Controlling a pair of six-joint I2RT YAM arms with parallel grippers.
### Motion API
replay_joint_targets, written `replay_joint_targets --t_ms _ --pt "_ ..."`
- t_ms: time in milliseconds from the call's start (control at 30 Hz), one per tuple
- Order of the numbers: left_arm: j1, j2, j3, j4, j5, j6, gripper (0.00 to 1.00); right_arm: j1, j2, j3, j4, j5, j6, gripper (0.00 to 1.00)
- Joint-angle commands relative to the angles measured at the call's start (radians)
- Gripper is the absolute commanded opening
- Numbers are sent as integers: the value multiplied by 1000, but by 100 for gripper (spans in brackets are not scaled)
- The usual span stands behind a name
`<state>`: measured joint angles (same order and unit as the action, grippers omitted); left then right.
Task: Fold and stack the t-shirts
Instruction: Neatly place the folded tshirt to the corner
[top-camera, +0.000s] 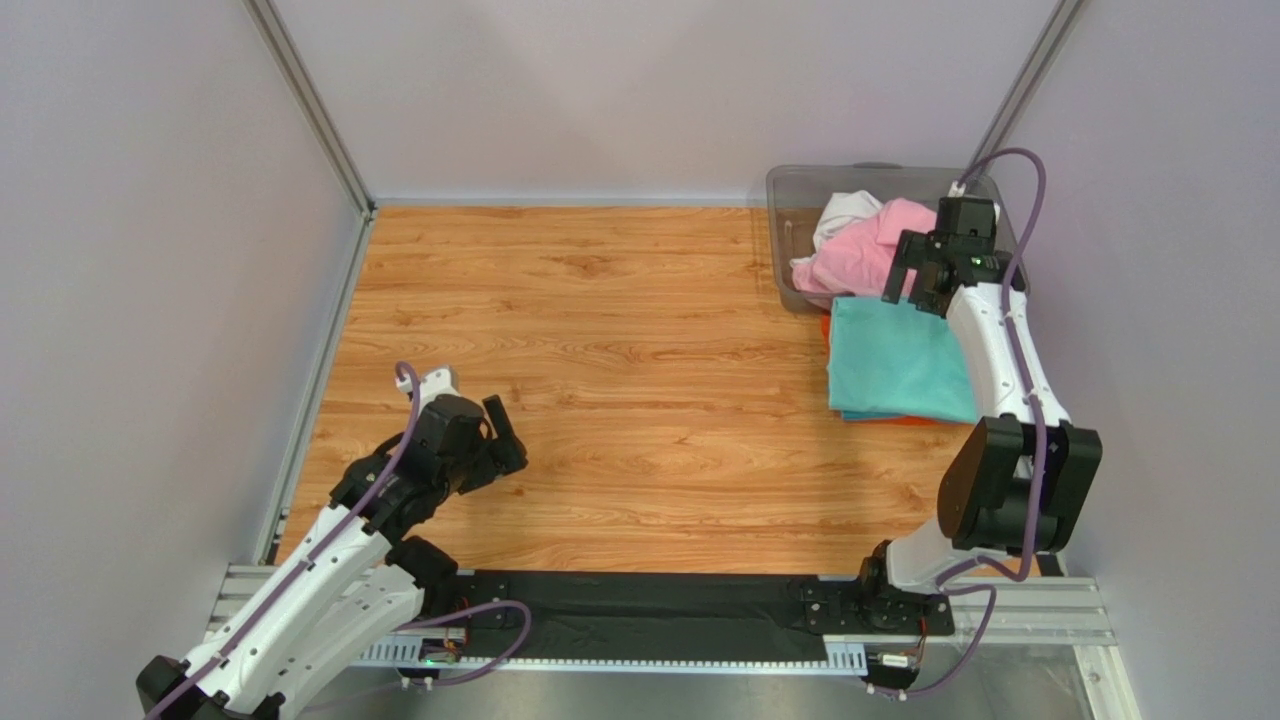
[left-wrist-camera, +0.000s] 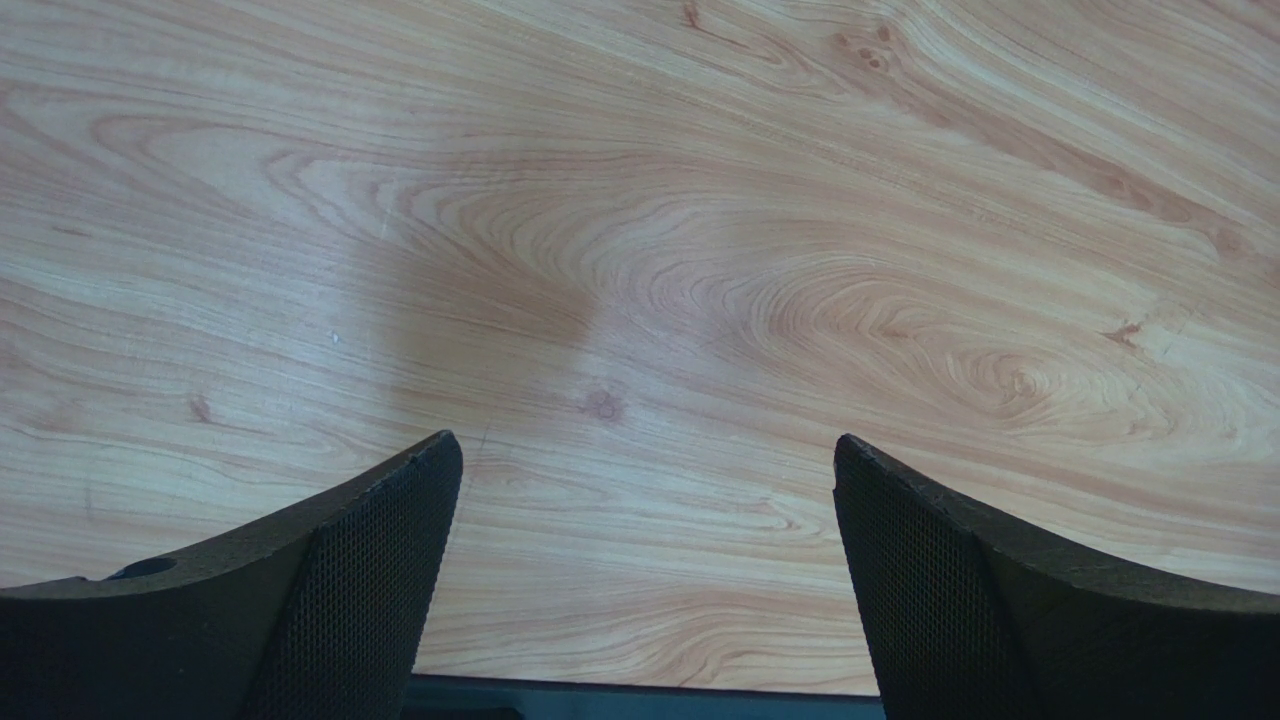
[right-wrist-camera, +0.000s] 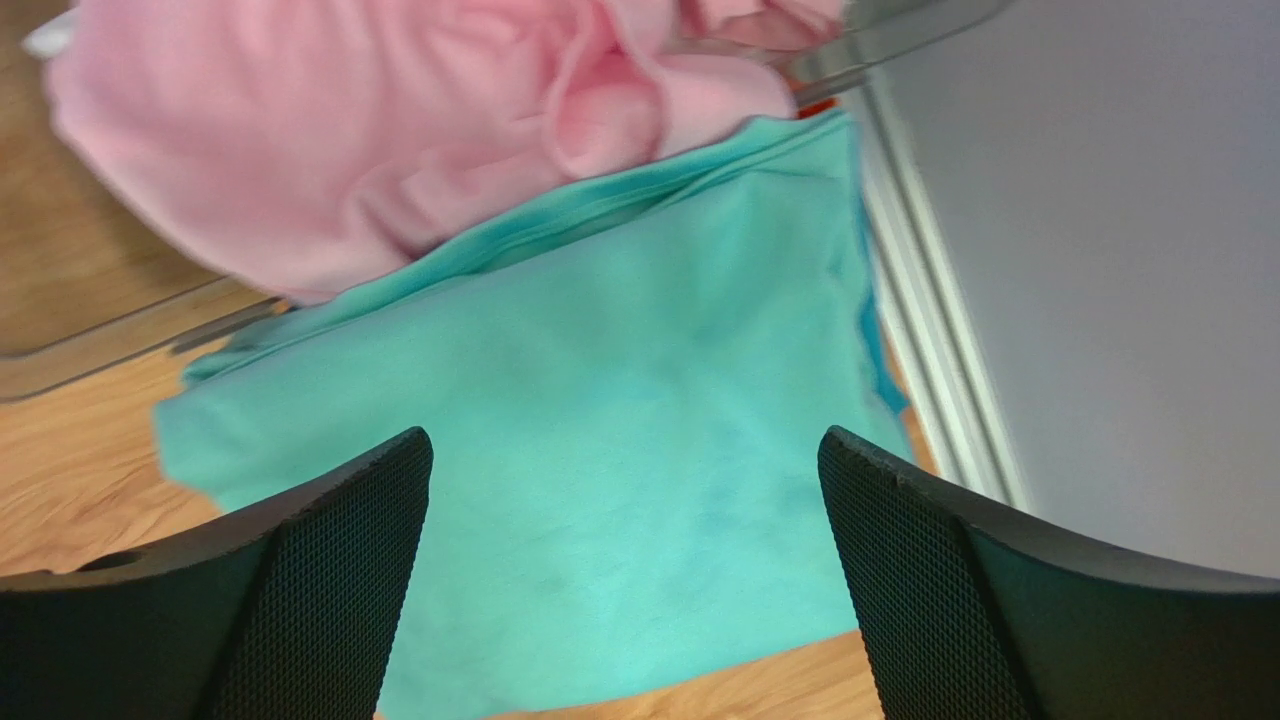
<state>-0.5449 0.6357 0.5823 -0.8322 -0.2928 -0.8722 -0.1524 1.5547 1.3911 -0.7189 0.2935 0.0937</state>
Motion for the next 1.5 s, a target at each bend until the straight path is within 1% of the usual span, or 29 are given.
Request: replay_joint_targets --t_ms 0,200,233,433,600,733,867,933,1100,1200,1233,1300,1333,1367,1467 --pt "-3 -7 1 22 6 16 100 13 -8 -66 107 -191 5 100" --pt "-3 -5 -2 21 1 16 100 13 67 -139 208 -228 -89 100" --pt "-3 -4 -1 21 1 15 100 13 77 -151 234 -229 -135 100" --pt "-3 -4 -4 21 -2 16 100 13 169 -172 312 -266 -175 100" --pt "-3 2 -6 21 -5 15 100 13 220 -167 319 -252 -184 100" --pt "-3 9 -2 22 -5 16 100 13 219 -162 299 -238 -181 100" --pt "-3 10 -2 21 0 16 100 13 142 -142 256 -244 -169 100" --pt "-3 10 -1 22 3 16 100 14 104 -126 218 -234 -134 100" --pt "-3 4 8 10 9 10 100 14 -70 -133 148 -200 -20 100" --pt "-3 -4 14 2 12 4 100 13 -180 -190 134 -217 29 100" --pt "-3 -8 16 -1 12 2 100 14 -233 -207 137 -218 70 100" --pt "-3 -13 22 -8 12 -4 100 13 -289 -273 148 -231 106 100" --pt "-3 -17 25 -11 12 -5 100 13 -342 -296 159 -249 139 100" --pt "-3 -22 30 -19 14 -5 100 14 -370 -349 170 -261 150 100" --pt "-3 -34 42 -47 -6 -14 100 13 -461 -441 206 -326 173 100"
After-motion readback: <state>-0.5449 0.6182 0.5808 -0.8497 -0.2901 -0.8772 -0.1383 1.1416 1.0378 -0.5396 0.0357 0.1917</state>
